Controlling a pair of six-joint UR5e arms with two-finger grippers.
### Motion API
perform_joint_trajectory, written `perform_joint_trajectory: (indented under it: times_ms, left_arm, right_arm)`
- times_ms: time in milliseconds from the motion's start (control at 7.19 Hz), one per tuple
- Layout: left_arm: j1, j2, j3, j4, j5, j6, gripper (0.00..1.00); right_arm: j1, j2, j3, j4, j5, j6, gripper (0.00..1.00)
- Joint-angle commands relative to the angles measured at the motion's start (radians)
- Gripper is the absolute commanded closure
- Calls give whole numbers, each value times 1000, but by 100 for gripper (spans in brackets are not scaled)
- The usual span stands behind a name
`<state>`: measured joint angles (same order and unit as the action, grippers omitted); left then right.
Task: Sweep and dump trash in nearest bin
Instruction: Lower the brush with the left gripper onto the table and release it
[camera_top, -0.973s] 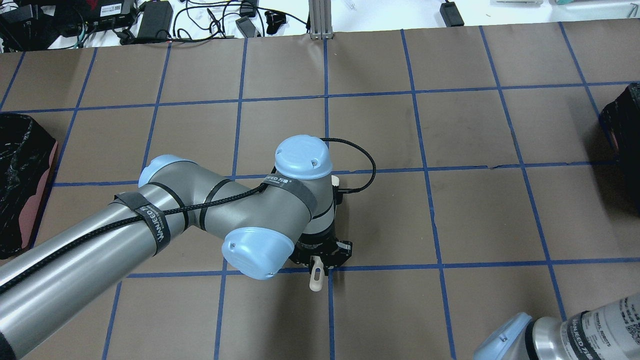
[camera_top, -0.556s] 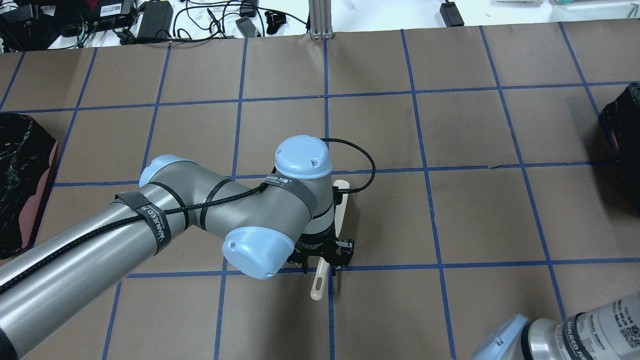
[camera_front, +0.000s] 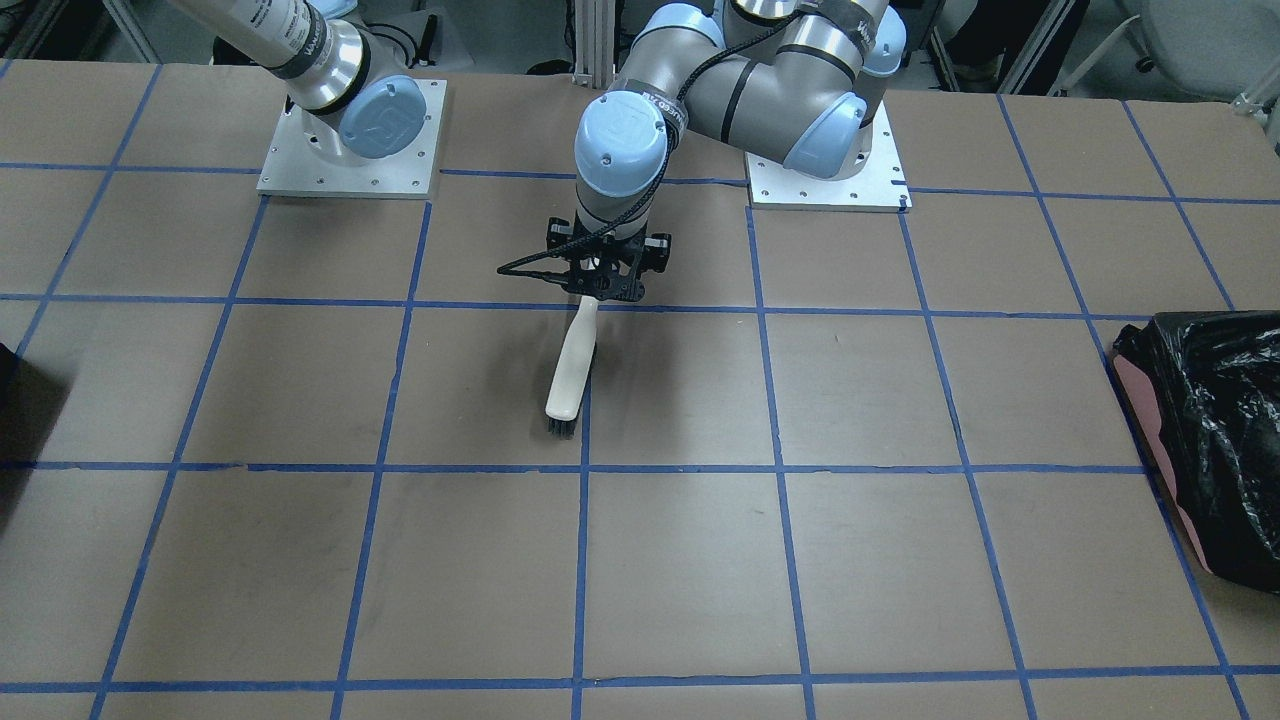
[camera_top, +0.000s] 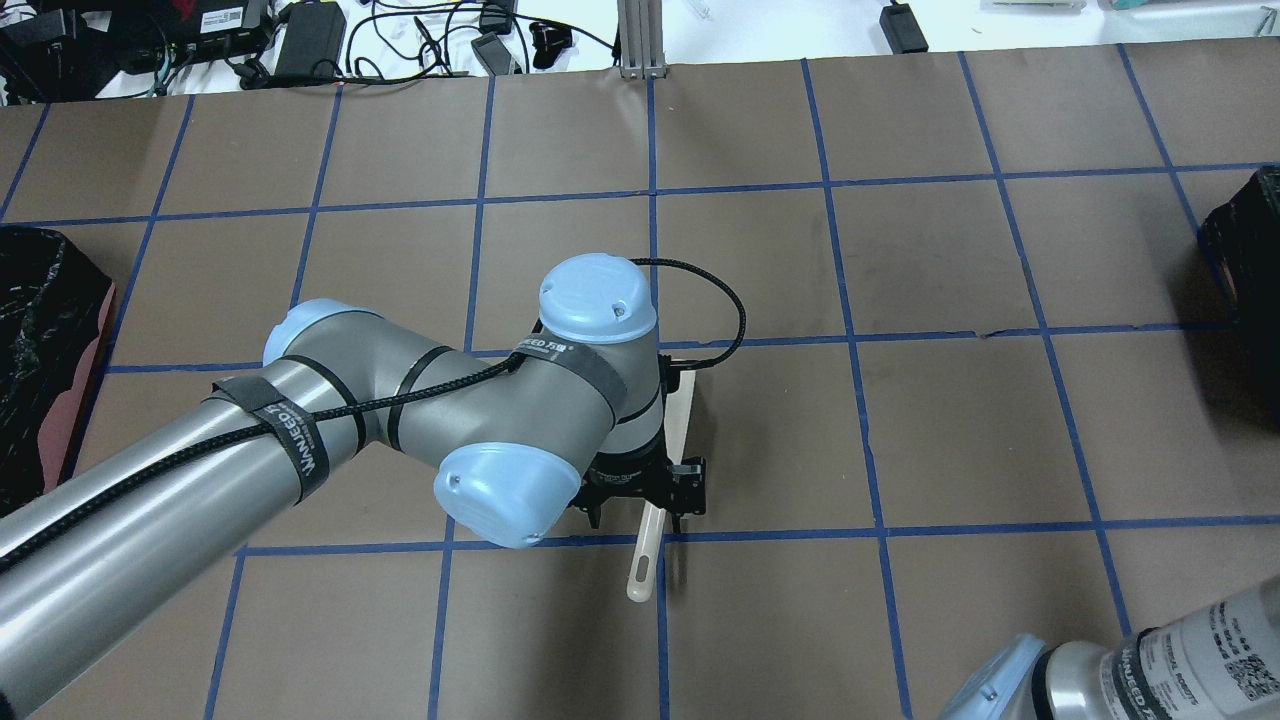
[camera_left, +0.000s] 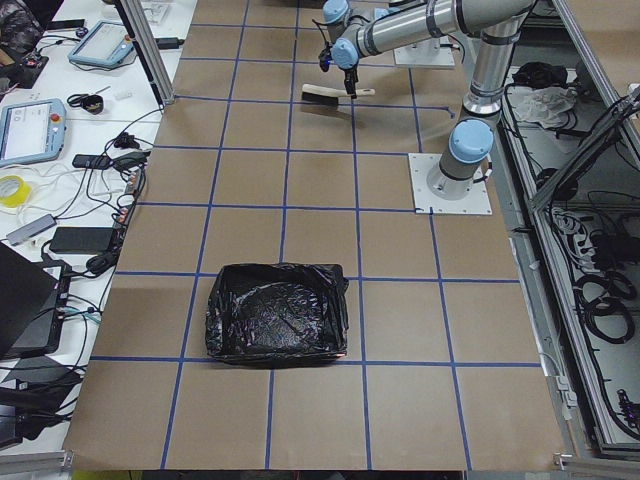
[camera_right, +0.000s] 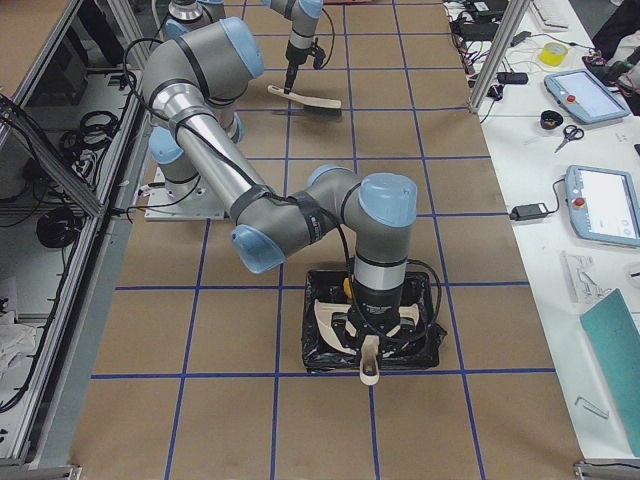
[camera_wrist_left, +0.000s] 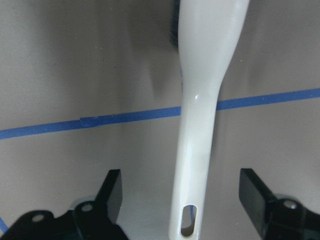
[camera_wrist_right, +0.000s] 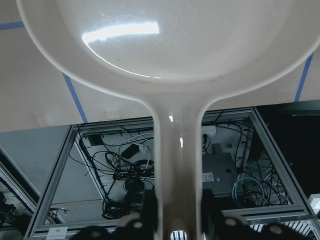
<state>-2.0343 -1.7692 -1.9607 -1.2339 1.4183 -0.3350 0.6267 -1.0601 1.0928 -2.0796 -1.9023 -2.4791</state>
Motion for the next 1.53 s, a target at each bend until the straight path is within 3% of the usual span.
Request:
perform_joint_trajectory:
  times_ms: [0,278,417,695,973,1390]
  left_arm:
    - [31,10,31,2,2,4,0]
    - [112,1,191,-86,2,14,0]
    - [174,13,256,-104,48,92,0]
    - [329,13,365,-119,143,256,0]
    - [437,33,385,-119,169,275,0]
    - [528,65,385,-136,148,351,0]
  right_arm:
    - [1,-3,1,-17,-31,-20,88]
    - [8,-24,4,4,6,26,89]
    - [30,-40,24,65,75,99,89]
    - [135,-146,137,122,87,261,89]
    - [310,-231,261,150,133,434,89]
    - [502,-225,288,226,264,954,88]
